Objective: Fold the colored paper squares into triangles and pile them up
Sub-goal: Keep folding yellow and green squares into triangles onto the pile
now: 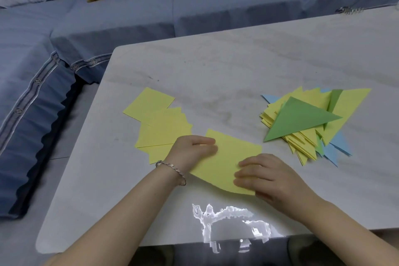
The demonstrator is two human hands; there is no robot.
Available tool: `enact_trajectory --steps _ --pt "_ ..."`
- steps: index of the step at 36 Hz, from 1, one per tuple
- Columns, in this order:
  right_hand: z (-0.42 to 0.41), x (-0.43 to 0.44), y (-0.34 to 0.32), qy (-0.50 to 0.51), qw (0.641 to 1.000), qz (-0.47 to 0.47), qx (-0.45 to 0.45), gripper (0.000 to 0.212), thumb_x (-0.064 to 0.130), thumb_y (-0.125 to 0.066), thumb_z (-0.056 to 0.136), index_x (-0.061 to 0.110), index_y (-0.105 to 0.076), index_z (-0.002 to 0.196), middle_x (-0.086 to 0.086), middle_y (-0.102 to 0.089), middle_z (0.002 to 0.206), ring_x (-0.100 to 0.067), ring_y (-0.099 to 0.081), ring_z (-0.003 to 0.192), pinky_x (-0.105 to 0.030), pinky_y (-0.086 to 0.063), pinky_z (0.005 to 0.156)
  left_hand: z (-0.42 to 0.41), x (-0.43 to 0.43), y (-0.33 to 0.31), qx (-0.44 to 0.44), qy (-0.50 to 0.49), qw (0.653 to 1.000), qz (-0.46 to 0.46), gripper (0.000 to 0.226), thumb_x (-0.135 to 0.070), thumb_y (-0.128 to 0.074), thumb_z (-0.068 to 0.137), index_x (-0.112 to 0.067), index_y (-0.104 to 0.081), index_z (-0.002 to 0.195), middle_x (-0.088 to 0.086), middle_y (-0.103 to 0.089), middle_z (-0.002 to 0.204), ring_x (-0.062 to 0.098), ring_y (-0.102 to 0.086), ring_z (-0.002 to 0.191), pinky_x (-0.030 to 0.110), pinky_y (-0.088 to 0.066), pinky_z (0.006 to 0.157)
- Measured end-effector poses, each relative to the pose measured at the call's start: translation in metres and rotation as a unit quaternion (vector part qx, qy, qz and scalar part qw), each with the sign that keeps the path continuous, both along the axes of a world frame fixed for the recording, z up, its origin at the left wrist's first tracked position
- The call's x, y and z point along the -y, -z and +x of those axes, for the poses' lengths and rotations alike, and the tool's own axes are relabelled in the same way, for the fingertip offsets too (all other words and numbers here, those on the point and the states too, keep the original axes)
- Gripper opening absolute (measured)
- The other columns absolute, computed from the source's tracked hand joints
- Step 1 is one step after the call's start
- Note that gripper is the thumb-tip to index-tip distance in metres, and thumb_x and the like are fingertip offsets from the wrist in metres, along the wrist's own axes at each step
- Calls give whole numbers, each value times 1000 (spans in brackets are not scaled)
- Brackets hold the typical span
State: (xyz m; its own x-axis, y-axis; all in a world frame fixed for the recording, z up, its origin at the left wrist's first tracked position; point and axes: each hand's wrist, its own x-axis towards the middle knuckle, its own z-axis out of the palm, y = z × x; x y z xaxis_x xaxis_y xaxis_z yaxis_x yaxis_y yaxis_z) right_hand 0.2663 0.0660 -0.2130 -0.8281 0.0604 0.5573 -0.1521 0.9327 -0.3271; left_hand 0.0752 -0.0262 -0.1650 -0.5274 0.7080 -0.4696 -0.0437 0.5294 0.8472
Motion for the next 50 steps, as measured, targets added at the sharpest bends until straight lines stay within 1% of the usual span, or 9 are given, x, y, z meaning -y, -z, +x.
enact_trajectory --steps 4,11,18,23,25,29,35,40,50 --pt "1 4 -2 4 996 -83 30 17 33 -46 96 26 -61 101 8 -68 90 -10 -58 94 -23 -43 82 6 2 6 -89 65 994 10 35 2 -69 74 -17 -67 104 -9 -61 100 3 -54 101 -8 -34 63" --pt "1 4 -4 55 929 -360 62 26 52 -61 81 29 -70 89 16 -66 98 -1 -60 93 -14 -43 84 7 9 10 -74 126 986 82 47 7 -64 76 -35 -60 98 -19 -60 105 -21 -50 92 2 -35 90" --pt "-11 4 -15 166 868 -451 129 24 39 -63 85 20 -68 70 18 -50 121 20 -42 108 3 -27 84 16 18 11 -84 180 976 89 30 -7 -56 88 -35 -66 94 -17 -66 101 6 -57 86 12 -44 77" --pt "-20 3 -19 192 805 -550 111 15 14 -67 82 7 -69 68 6 -63 67 -1 -54 60 -15 -39 59 23 18 -2 -22 174 981 86 34 -41 -56 88 -20 -61 61 -13 -52 59 2 -47 58 15 -37 59" --pt "-22 5 -20 214 792 -563 99 17 14 -72 77 8 -68 62 4 -59 56 -5 -50 54 -17 -37 53 25 19 -2 -29 172 981 81 44 -43 -54 88 -27 -50 47 -15 -40 50 1 -36 50 15 -29 52" --pt "-24 10 -23 234 784 -570 68 17 10 -76 72 12 -67 58 7 -60 49 0 -50 47 -11 -37 49 30 18 2 -100 149 980 85 15 -27 -71 79 -32 -64 67 -9 -53 62 2 -42 57 15 -35 58" --pt "-23 15 -24 262 797 -542 47 22 7 -80 67 18 -64 57 13 -55 45 2 -47 45 -7 -34 48 38 12 2 -94 26 991 96 27 -5 -75 71 -24 -58 65 -11 -52 53 -2 -43 41 12 -38 53" --pt "-23 15 -28 261 790 -555 17 24 5 -78 68 22 -64 76 8 -57 46 -1 -48 46 -8 -37 50 43 10 2 -87 5 990 111 31 -2 -73 72 -31 -61 74 -14 -58 50 -4 -48 44 7 -39 53" --pt "-21 14 -37 258 801 -539 26 28 2 -76 70 29 -69 67 11 -61 49 3 -53 49 -6 -40 53 46 14 4 -78 -5 990 121 34 -1 -71 74 -34 -68 72 -21 -61 52 -9 -55 56 3 -41 62"
